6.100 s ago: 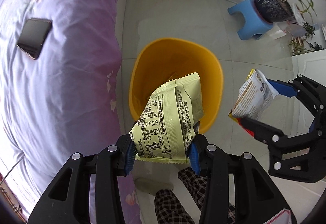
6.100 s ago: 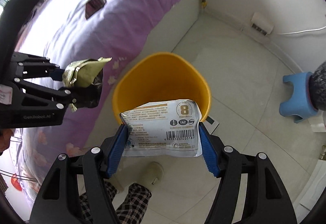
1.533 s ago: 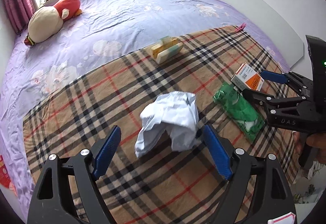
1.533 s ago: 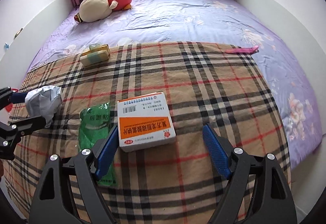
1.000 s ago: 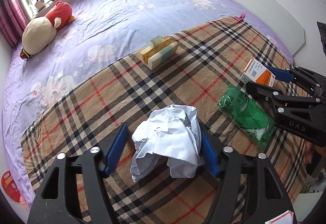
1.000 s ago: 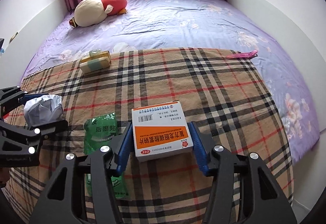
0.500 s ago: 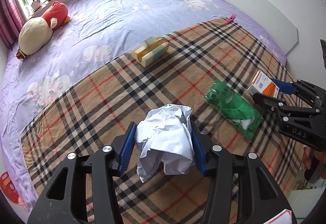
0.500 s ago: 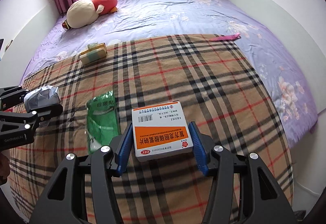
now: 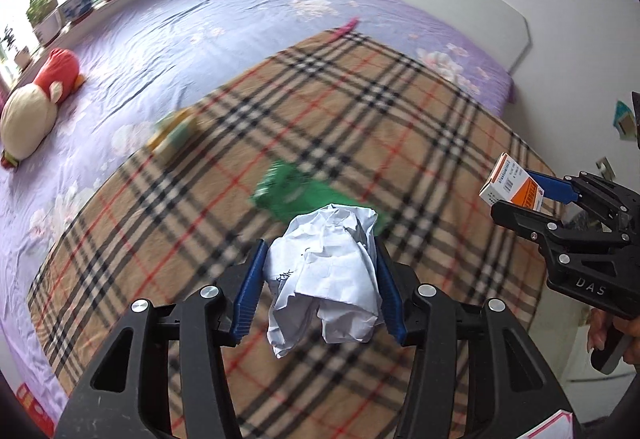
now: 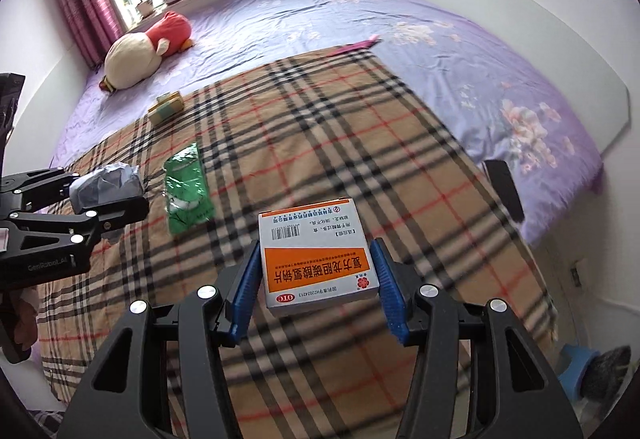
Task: Collect trash
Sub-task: 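Carry the white paper and medicine box with both tools over the yellow bin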
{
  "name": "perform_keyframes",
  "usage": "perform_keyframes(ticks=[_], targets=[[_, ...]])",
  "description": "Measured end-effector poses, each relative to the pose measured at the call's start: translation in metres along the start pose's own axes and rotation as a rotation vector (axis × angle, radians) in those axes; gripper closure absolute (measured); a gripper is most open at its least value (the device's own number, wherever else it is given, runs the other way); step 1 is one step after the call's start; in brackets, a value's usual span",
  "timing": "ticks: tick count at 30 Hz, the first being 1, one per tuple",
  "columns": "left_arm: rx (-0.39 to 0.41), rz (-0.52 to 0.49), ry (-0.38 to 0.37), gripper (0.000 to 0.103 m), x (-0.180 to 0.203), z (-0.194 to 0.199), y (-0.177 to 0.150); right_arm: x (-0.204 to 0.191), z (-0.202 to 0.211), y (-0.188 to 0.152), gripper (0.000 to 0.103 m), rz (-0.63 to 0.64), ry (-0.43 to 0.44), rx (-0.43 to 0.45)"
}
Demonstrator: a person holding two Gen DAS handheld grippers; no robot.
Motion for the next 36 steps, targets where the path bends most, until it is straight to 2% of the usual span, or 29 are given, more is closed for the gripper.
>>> perform_keyframes(ticks=[8, 18, 27, 36], targets=[[0.004, -0.149, -0.067, 0.051, 0.079, -0.007, 0.027, 0.070, 0.034, -0.025, 0.048, -0.145, -0.051, 0.033], [0.001, -0.355, -0.159, 0.051, 0.207, -0.018, 0.051, 0.167, 0.066, -0.072, 0.048, -0.318, -0.126, 0.054], [-0.025, -0.527, -0.248, 0.051, 0.318, -0.042, 0.058, 0.266, 0.086, -0.127, 0.048, -0.466, -0.205, 0.039], [-0.074, -0.653, -0.291, 0.051, 0.399, -0.081, 0.054, 0.351, 0.083, -0.174, 0.048, -0.578, -0.238, 0.010]])
Point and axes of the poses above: each gripper's, at about its wrist camera, not at the fingertips, and z roughly against the way its jaws point, x to its right, y to its top, the point moved 7 cm from there along -z, roughly the way its jaws point, and after that the axes turned 7 degrees about -z, right-handed, at the moved point
